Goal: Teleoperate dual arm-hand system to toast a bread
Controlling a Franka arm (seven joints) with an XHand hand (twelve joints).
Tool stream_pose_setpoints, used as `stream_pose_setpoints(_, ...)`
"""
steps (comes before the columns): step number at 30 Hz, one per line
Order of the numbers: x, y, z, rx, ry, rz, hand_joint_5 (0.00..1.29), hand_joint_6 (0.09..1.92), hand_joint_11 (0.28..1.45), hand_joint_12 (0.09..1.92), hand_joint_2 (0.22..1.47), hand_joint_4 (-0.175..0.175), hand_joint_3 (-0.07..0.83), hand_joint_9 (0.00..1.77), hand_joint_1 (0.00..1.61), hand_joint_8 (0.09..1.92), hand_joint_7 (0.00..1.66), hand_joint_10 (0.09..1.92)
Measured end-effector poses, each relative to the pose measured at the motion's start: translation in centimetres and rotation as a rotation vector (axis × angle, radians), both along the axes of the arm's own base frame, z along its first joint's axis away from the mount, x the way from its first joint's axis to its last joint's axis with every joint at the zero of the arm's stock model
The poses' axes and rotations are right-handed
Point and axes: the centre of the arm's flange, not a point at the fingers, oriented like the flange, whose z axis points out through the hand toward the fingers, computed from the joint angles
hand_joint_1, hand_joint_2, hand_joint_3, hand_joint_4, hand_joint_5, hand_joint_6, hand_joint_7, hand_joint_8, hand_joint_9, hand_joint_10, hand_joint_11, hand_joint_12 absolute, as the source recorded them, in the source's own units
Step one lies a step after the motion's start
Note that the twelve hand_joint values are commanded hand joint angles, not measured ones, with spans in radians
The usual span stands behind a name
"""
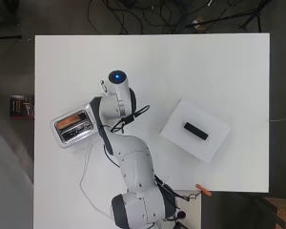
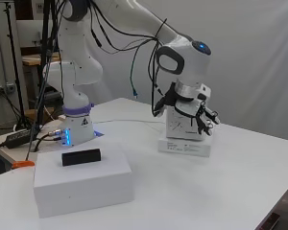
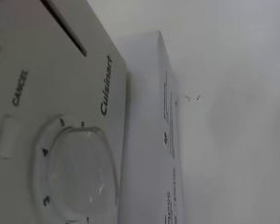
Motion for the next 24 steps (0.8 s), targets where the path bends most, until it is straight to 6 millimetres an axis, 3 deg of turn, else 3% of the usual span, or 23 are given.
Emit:
stream_pose_setpoints(5, -0.4, 0.3, -1.0, -0.023, 0.006, -0.013, 0.32, 0.09, 0.56, 0.09, 1.08, -0.120, -0.013, 0.97, 0.08, 0.09, 0.88, 0.09)
stream_pose_setpoints(10, -0.9, -0.4, -0.1, -0.030, -0.012, -0.022, 0.33, 0.09, 0.54, 0.09, 1.06, -0.100, -0.012, 0.93, 0.07, 0.09, 0.84, 0.09)
stream_pose_setpoints(16, -2.1, -0.9, 0.6, -0.022, -0.013, -0.011, 0.36, 0.09, 0.52, 0.09, 1.08, -0.107, 0.004, 0.89, 0.11, 0.09, 0.80, 0.09)
stream_pose_setpoints(24, -2.6, -2.2, -2.6, -0.008, 0.067, -0.038, 0.36, 0.09, 0.49, 0.09, 1.08, -0.100, -0.003, 0.86, 0.14, 0.09, 0.76, 0.09)
